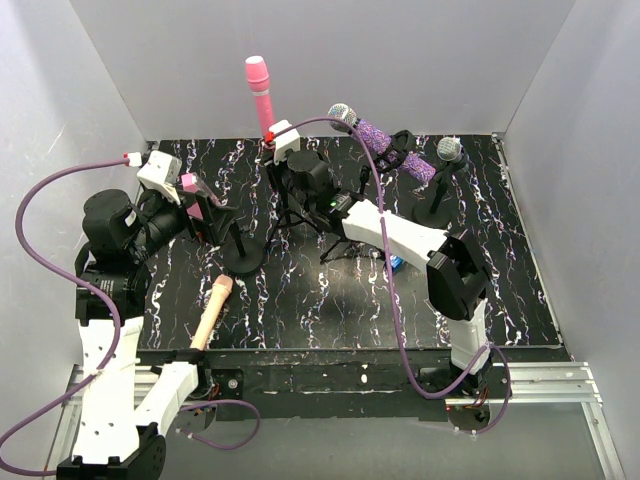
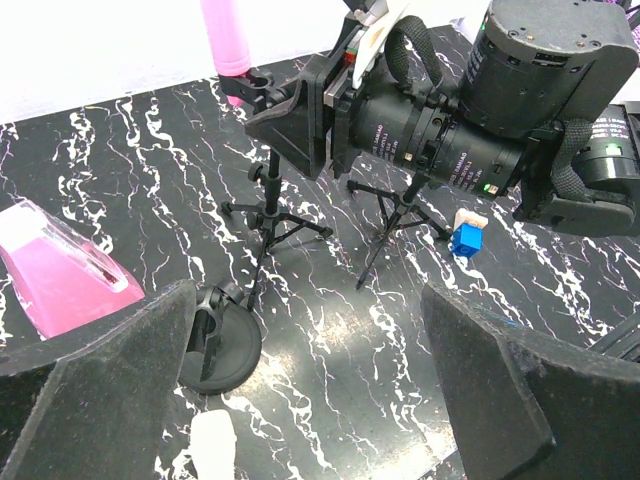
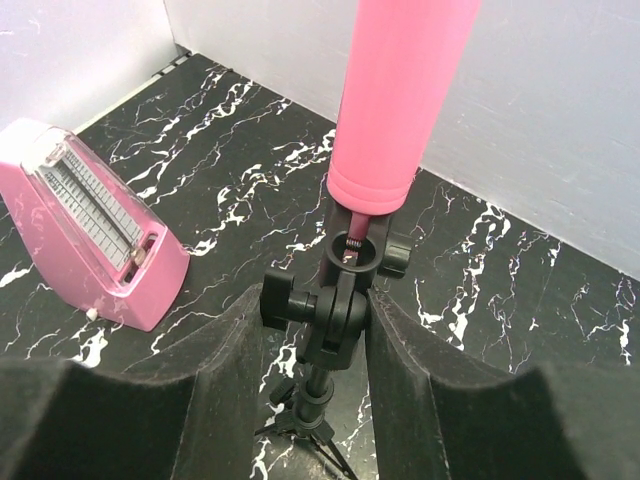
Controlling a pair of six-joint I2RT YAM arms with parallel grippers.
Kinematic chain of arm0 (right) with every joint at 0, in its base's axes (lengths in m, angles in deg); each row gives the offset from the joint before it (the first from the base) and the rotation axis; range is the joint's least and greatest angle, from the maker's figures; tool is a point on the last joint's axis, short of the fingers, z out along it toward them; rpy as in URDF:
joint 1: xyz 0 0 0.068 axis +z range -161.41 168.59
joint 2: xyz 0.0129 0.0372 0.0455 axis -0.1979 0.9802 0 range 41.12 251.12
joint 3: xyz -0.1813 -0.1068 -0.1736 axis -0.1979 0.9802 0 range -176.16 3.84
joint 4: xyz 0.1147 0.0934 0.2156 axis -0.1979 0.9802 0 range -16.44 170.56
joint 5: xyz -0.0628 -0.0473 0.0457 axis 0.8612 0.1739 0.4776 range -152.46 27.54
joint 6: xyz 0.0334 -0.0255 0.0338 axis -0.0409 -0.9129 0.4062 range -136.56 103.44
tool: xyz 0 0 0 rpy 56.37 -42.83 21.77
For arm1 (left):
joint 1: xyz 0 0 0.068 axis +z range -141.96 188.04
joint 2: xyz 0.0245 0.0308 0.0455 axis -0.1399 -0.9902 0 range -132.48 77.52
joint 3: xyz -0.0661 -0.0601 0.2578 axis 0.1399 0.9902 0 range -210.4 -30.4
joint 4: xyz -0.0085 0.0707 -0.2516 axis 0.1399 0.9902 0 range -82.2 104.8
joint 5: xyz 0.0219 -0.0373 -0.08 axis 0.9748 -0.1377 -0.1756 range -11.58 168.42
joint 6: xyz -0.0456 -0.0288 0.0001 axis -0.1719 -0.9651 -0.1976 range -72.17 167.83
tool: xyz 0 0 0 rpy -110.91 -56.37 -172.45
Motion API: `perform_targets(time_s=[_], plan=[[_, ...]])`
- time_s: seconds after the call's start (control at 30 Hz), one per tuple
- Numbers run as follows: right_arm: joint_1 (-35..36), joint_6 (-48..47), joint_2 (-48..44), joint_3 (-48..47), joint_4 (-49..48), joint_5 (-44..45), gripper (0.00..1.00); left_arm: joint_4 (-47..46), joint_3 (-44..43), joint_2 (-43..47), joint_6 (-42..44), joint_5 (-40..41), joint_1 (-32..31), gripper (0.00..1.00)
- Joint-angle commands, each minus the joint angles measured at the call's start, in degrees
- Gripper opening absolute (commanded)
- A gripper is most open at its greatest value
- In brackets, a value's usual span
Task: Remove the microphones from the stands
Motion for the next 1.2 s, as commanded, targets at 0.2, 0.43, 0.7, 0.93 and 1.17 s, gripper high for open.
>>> perform_targets(time_s=[0.2, 0.43, 0.7, 0.93, 1.17], plan=[[1.4, -0.7, -6.0, 5.0, -1.6, 1.1, 0.01, -0.3, 0.3, 1.1, 0.2, -1.8, 0.4, 0.95], [4.9, -0.2, -13.6, 10.8, -0.3, 1.8, 0.01, -1.1, 2.1, 2.4, -0.2, -2.0, 0.4, 0.95], [8.4, 1.0, -21.2, 16.9, 1.5, 1.7, 0.01, -1.9, 3.9, 2.7, -0.3, -2.8, 0.4, 0.95], [10.8, 4.4, -26.6, 21.8, 5.4, 0.5, 0.01, -6.3, 7.5, 1.4, -2.8, -3.9, 0.4, 0.96], [14.5, 4.3, -30.7, 24.5, 6.2, 0.3, 0.01, -19.0, 9.7, -5.4, -7.7, -11.4, 0.4, 0.97]])
